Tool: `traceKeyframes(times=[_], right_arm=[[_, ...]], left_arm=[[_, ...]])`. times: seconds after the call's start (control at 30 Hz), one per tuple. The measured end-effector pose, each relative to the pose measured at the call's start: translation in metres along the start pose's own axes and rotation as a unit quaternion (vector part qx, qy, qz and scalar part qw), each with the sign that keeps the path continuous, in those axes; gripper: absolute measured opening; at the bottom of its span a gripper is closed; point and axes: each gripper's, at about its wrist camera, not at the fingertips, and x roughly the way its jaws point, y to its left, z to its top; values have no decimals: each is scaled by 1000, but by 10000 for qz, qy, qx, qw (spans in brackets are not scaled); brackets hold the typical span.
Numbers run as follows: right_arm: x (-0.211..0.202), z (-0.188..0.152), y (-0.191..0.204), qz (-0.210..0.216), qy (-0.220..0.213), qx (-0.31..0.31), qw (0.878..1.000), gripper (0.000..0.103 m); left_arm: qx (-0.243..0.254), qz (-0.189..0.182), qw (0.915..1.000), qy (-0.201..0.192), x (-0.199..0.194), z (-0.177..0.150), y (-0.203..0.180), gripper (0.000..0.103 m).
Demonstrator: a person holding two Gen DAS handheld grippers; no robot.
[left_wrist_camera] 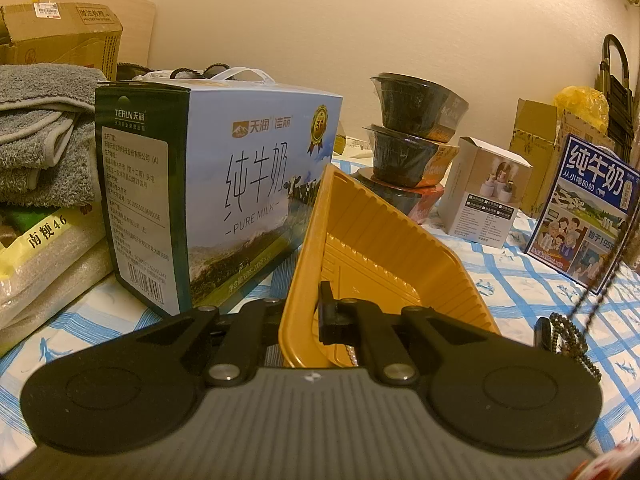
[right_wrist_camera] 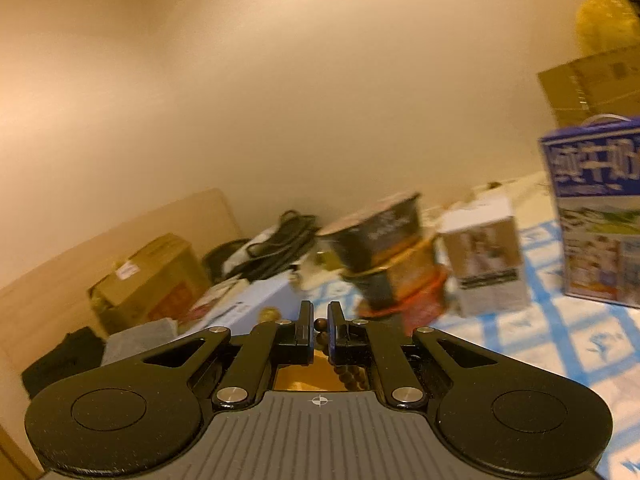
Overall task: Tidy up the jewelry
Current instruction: 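Lift the bead necklace and drop it into the orange tray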
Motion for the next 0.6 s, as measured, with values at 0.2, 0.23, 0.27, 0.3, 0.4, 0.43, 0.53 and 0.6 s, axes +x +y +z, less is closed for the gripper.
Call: traceKeyframes(times=[0.2, 0.23, 0.27, 0.3, 0.4, 0.43, 0.53, 0.6], right_arm=[[33, 6, 18, 335, 81, -34, 9994, 7], [38, 7, 21, 424, 90, -5, 9991, 7], [44, 7, 25, 500, 105, 31, 9987, 7], [49, 7, 28, 570, 122, 36, 9983, 7], [67, 3, 41, 821, 219, 57, 9964, 7], [72, 2, 46, 905, 260, 81, 9955, 7], [86, -5, 57, 1146, 370, 140, 9926, 7], [94, -11, 63, 1262, 446, 173, 9908, 7]], left_arm=[[-21, -6, 10000, 5, 0, 0, 1, 6], [-25, -10, 10000, 4, 0, 0, 1, 6], [-25, -10, 10000, 2, 0, 0, 1, 6], [-23, -10, 10000, 0, 0, 0, 0, 6], [-24, -15, 10000, -4, 1, 0, 0, 6], [-27, -17, 10000, -4, 1, 0, 0, 6], [-30, -17, 10000, -1, 1, 0, 0, 6], [-38, -21, 10000, -1, 1, 0, 0, 6]])
